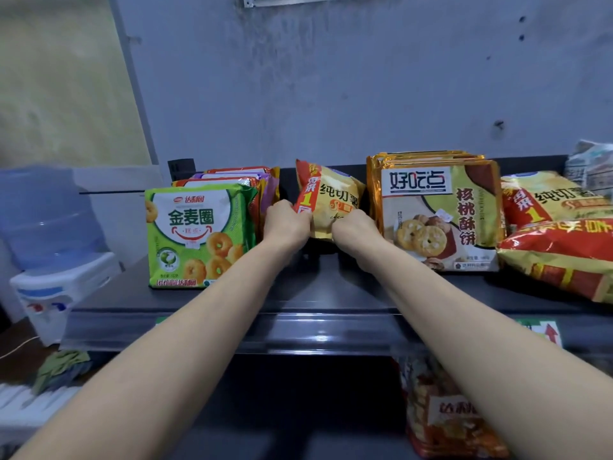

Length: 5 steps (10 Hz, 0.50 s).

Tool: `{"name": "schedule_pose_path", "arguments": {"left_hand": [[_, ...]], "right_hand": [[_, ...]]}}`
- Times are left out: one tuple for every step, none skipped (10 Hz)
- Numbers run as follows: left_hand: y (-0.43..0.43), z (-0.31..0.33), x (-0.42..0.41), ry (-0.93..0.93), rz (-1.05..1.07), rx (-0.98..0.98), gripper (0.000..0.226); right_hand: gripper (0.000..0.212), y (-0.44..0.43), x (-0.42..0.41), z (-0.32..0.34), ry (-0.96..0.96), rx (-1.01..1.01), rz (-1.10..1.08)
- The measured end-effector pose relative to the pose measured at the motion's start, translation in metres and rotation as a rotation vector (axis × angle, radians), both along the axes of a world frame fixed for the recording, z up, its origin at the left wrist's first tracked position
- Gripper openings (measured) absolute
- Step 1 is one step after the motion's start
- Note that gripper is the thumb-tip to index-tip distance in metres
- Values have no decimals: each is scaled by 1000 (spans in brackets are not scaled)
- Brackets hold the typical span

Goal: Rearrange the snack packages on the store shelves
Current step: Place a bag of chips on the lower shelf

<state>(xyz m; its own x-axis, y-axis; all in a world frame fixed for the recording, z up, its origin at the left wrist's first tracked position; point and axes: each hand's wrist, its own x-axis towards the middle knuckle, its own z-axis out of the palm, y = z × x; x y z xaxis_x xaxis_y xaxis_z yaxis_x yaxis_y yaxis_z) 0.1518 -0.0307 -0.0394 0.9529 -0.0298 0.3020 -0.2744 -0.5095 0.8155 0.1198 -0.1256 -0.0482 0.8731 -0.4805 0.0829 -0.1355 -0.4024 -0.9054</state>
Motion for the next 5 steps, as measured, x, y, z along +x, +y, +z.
{"name": "schedule_pose_path", "arguments": {"left_hand": [[2, 7, -8, -162, 7, 46, 37], [7, 15, -20, -262, -6, 62, 39], [18, 23, -34, -377, -7, 80, 39], [30, 31, -52, -472, -11, 87, 37], [41, 35, -69, -546, -52, 53, 36]], "right_hand": [[37, -2, 4, 1, -60, 93, -33], [37, -1, 1, 5, -114, 90, -67], [31, 1, -6, 9, -200, 89, -4], [25, 10, -19, 15, -287, 150, 31], [23, 14, -32, 17, -350, 175, 20]]}}
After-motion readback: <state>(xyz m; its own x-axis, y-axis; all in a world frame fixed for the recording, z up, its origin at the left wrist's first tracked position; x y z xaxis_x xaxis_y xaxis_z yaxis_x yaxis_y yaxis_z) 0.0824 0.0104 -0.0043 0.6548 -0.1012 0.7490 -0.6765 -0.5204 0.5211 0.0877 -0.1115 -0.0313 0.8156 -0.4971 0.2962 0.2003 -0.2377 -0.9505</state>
